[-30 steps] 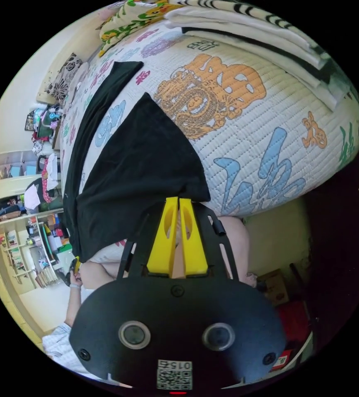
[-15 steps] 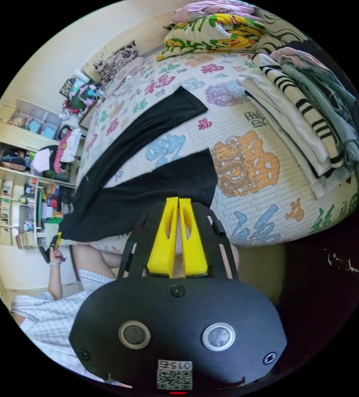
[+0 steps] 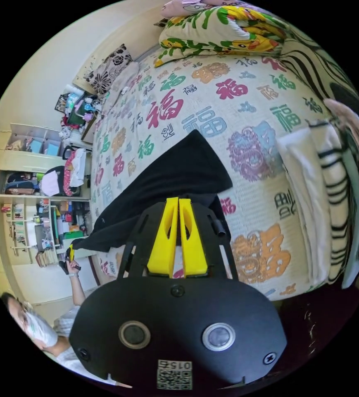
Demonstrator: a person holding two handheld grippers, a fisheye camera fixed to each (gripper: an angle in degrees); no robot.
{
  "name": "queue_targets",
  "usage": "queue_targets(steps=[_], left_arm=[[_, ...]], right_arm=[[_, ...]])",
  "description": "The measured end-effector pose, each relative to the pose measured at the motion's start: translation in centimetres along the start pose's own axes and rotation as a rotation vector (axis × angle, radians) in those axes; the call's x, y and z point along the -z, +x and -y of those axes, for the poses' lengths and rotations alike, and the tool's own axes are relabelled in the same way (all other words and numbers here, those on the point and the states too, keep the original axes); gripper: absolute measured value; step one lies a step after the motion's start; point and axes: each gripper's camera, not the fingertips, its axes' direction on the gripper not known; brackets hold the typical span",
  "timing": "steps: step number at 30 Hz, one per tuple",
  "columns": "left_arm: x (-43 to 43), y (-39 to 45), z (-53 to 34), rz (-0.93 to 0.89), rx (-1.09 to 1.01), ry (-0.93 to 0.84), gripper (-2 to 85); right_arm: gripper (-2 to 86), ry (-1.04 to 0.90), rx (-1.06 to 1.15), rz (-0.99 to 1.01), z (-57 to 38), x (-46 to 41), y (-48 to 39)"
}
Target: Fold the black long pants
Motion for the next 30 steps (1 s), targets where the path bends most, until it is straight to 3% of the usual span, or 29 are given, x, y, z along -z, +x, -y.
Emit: queue_targets(steps=[8,16,18,22,25,28,30], left_arm=[[-12.4,-3.1,5.4,0.158,0.133,-0.037,1.1],[-17.5,-5.2,6.4,0.217,0.131,-0.020,2.5],[-17.4,-5.4,6.2,0.158,0.128,0.009,3.6],[-13.7,-5.2,4.4,-0.077,0.033,0.134,7.1],[-9.9,-5.1,1.8,-0.202,0.024,0.214,7.9],[-5.9,-5.4,-0.9,-0.219,0.024,0.325,7.9],[-4.6,-5.7,-2.1,-0.107,0.057,0.302,8.2]], right_arm=[[-0.9,-0.077,-0.044,-0.232,15.1,-10.4,-4.3],[1.6,-0.084,0.016,-0.368,20.4,-15.4,-6.1],[4.5,-0.030,-0.030,-0.382,20.3,-15.0,-5.4],[8.0,0.141,0.006,-0.142,17.3,-10.0,-2.0],[9.7,0.109,0.028,-0.191,13.8,-8.2,1.8],[11.2,0.014,-0.006,-0.215,10.3,-9.3,6.0],[12.2,-0.023,-0.054,-0.148,8.9,-10.4,8.3]])
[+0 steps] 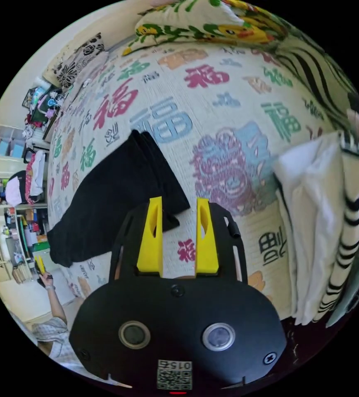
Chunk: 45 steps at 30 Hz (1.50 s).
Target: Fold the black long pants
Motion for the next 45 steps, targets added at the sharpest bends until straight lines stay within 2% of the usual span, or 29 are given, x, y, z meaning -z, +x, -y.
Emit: queue_targets(steps=[3,9,14,17,19,20,23,27,33,38,42,45], left_arm=[[0.9,-0.1,-1.8,0.208,-0.007,-0.075,9.4],[-2.6,0.3,-4.6,0.395,-0.028,-0.190,13.3],[-5.9,1.5,-5.6,0.451,-0.035,-0.197,14.1],[-7.4,1.6,-5.9,0.418,0.036,-0.189,13.3],[-10.0,0.8,-6.0,0.349,0.113,-0.351,7.2],[-10.3,0.7,-6.0,0.322,0.135,-0.368,5.1],[-9.1,2.1,-5.5,0.297,0.135,-0.309,1.3],[-5.9,5.1,-4.6,0.298,0.061,-0.343,0.6],[0.2,7.1,-6.5,0.323,0.030,-0.458,0.5],[3.0,4.3,-11.7,0.436,0.060,-0.575,1.0],[3.2,4.4,-15.1,0.441,0.093,-0.545,2.6],[3.7,8.8,-15.7,0.545,-0.029,-0.519,5.0]], right_arm=[[12.4,0.003,-0.071,0.141,-0.9,-1.8,1.9],[11.3,0.011,-0.131,0.098,-1.2,-2.6,3.0],[5.7,0.014,-0.133,0.157,-2.0,-3.0,4.1],[4.4,0.017,-0.128,0.160,-2.6,-3.6,4.4],[3.7,0.025,-0.138,0.172,-3.2,-3.5,5.1],[3.2,0.030,-0.149,0.186,-3.7,-3.1,5.7],[2.4,0.041,-0.153,0.253,-5.7,-1.2,7.5],[1.7,-0.003,-0.124,0.260,-9.3,1.2,9.5],[1.7,-0.080,-0.157,0.264,-21.2,3.3,15.2],[3.1,-0.157,-0.231,0.240,-32.2,0.3,21.1],[4.4,-0.089,-0.302,0.209,-36.3,-0.5,23.7],[5.0,-0.003,-0.287,0.143,-39.1,1.4,25.1]])
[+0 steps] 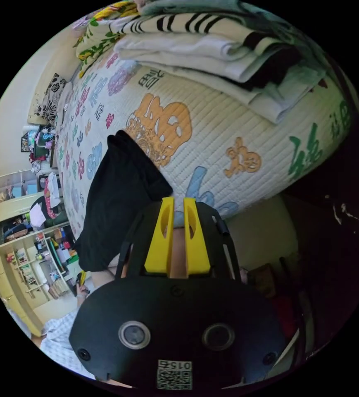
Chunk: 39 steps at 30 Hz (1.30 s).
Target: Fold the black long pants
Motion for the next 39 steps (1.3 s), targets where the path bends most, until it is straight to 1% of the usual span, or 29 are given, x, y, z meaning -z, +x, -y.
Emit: queue_targets(steps=[1,2,3,5,6,7,8,10,11,13,14,15,16,17,19,22,24,27,28,29,31,33,34,35,36,37,39], left_arm=[[1.1,2.0,-0.5,0.071,-0.033,0.032,5.8],[1.7,3.2,-0.8,0.101,-0.054,0.058,6.0],[2.5,6.1,-1.4,0.135,-0.113,0.114,6.4],[2.4,11.6,-2.2,0.116,-0.237,0.158,6.8],[1.2,15.9,-2.7,0.061,-0.342,0.146,7.0],[-0.8,20.8,-3.3,-0.011,-0.446,0.110,7.2],[-2.1,23.4,-3.7,-0.052,-0.503,0.084,7.3],[-8.2,35.0,-6.9,-0.206,-0.756,-0.063,8.0],[-9.7,38.0,-8.0,-0.241,-0.819,-0.098,8.1],[-15.9,49.4,-13.2,-0.361,-1.037,-0.226,8.9],[-17.4,52.1,-14.7,-0.391,-1.084,-0.257,9.0],[-20.2,57.1,-17.5,-0.434,-1.173,-0.310,9.3],[-22.9,61.5,-20.1,-0.444,-1.241,-0.350,9.5],[-24.3,63.6,-21.4,-0.443,-1.272,-0.370,9.6],[-29.8,70.8,-26.0,-0.409,-1.365,-0.456,10.1],[-35.5,76.6,-30.4,-0.313,-1.443,-0.497,10.7],[-38.0,78.6,-32.0,-0.246,-1.464,-0.490,10.8],[-41.1,80.3,-33.2,-0.184,-1.446,-0.492,9.0],[-41.7,80.5,-33.4,-0.194,-1.437,-0.497,7.3],[-41.8,80.6,-33.4,-0.204,-1.430,-0.500,6.2],[-41.5,80.5,-33.0,-0.279,-1.399,-0.491,1.3],[-41.0,80.1,-32.6,-0.337,-1.384,-0.485,0.2],[-40.6,79.9,-32.2,-0.365,-1.376,-0.491,-0.1],[-40.4,79.8,-32.1,-0.379,-1.372,-0.492,-0.2],[-40.0,79.5,-31.7,-0.402,-1.364,-0.487,-0.4],[-39.4,79.2,-31.3,-0.431,-1.356,-0.483,-0.6],[-38.6,78.6,-30.7,-0.471,-1.342,-0.485,-0.7]], right_arm=[[5.2,0.039,0.011,0.003,-0.9,0.8,0.7],[5.3,0.069,0.022,0.032,-1.7,1.3,1.4],[5.4,0.079,0.026,0.054,-2.0,1.4,1.7],[5.6,0.093,0.049,0.148,-2.9,1.0,2.7],[5.6,0.093,0.053,0.162,-3.0,0.7,2.9],[5.6,0.089,0.059,0.181,-3.2,0.0,3.1],[5.8,0.076,0.067,0.190,-3.4,-0.8,3.2],[6.2,0.067,0.074,0.197,-3.7,-1.7,3.3],[6.4,0.082,0.077,0.198,-4.0,-1.9,3.4],[6.5,0.137,0.078,0.191,-4.8,-1.5,3.6],[6.6,0.179,0.092,0.206,-5.3,-1.0,3.7],[6.6,0.193,0.103,0.219,-5.6,-0.7,3.7],[6.6,0.202,0.126,0.241,-6.1,-0.3,3.8],[6.8,0.198,0.152,0.247,-6.7,0.1,3.9],[7.2,0.193,0.186,0.208,-7.8,0.3,4.1],[8.2,0.147,0.218,0.156,-9.9,-0.8,4.8],[8.4,0.103,0.217,0.156,-10.6,-2.0,5.4],[6.8,0.124,0.184,0.189,-11.5,-2.5,6.4],[3.7,0.132,0.194,0.219,-11.8,-2.3,6.7],[1.9,0.130,0.214,0.301,-12.1,-2.0,6.8],[1.1,0.132,0.260,0.379,-12.9,-1.9,6.6],[1.2,0.147,0.293,0.344,-13.6,-1.7,6.0],[1.6,0.157,0.289,0.280,-14.0,-1.7,5.7],[3.9,0.175,0.283,0.241,-14.4,-1.6,5.5],[5.1,0.179,0.279,0.246,-14.5,-1.7,5.5],[5.1,0.165,0.285,0.298,-14.6,-1.8,5.3],[2.5,0.123,0.313,0.368,-14.7,-2.3,4.7]])
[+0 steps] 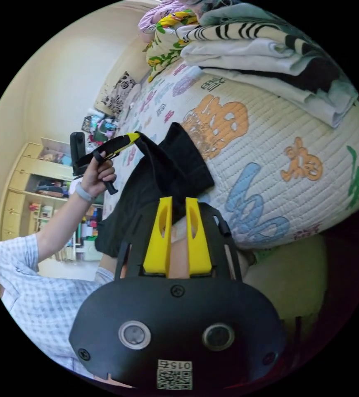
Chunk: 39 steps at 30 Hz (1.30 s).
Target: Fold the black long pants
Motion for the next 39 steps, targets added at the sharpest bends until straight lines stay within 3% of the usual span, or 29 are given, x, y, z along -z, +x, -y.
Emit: queue_targets(steps=[3,7,10,15,17,20,24,28,33,36,39], left_arm=[[2.5,-0.1,-1.5,-0.012,-0.009,0.042,-0.7],[7.9,-1.7,-5.2,0.046,0.033,0.115,-0.7],[11.8,-4.2,-8.7,0.054,0.138,0.186,-0.7],[14.1,-4.8,-11.2,0.024,0.151,0.264,-0.8],[13.7,-4.2,-10.8,-0.007,0.135,0.280,-0.8],[12.6,-2.7,-9.3,-0.054,0.087,0.289,-0.7],[11.0,-0.7,-6.7,-0.099,0.009,0.262,-0.7],[9.9,0.8,-5.0,-0.134,-0.031,0.254,-0.7],[9.5,1.8,-3.9,-0.144,-0.034,0.257,-0.7],[9.2,2.1,-3.2,-0.145,-0.019,0.255,-0.7],[8.7,2.8,-1.7,-0.123,-0.027,0.238,-0.7]], right_arm=[[-0.3,-0.020,0.092,-0.009,-0.7,-0.7,-3.1],[-0.7,-0.109,0.328,0.179,-2.0,-1.7,-9.6],[0.3,-0.128,0.415,0.039,-1.9,-2.1,-11.5],[0.4,-0.031,0.248,-0.269,1.4,-1.3,-7.7],[-0.1,-0.148,0.168,-0.353,2.2,-2.3,-5.8],[-0.6,-0.239,0.173,-0.345,0.4,-2.4,-4.8],[0.1,-0.167,0.130,-0.381,-1.5,-0.2,-5.1],[4.8,-0.090,0.317,-0.181,-1.2,-0.6,-10.0],[9.2,-0.226,0.524,-0.106,0.8,-7.0,-14.3],[3.4,-0.327,0.571,-0.112,1.1,-9.4,-15.3],[-0.4,-0.295,0.577,-0.124,0.5,-7.5,-15.3]])
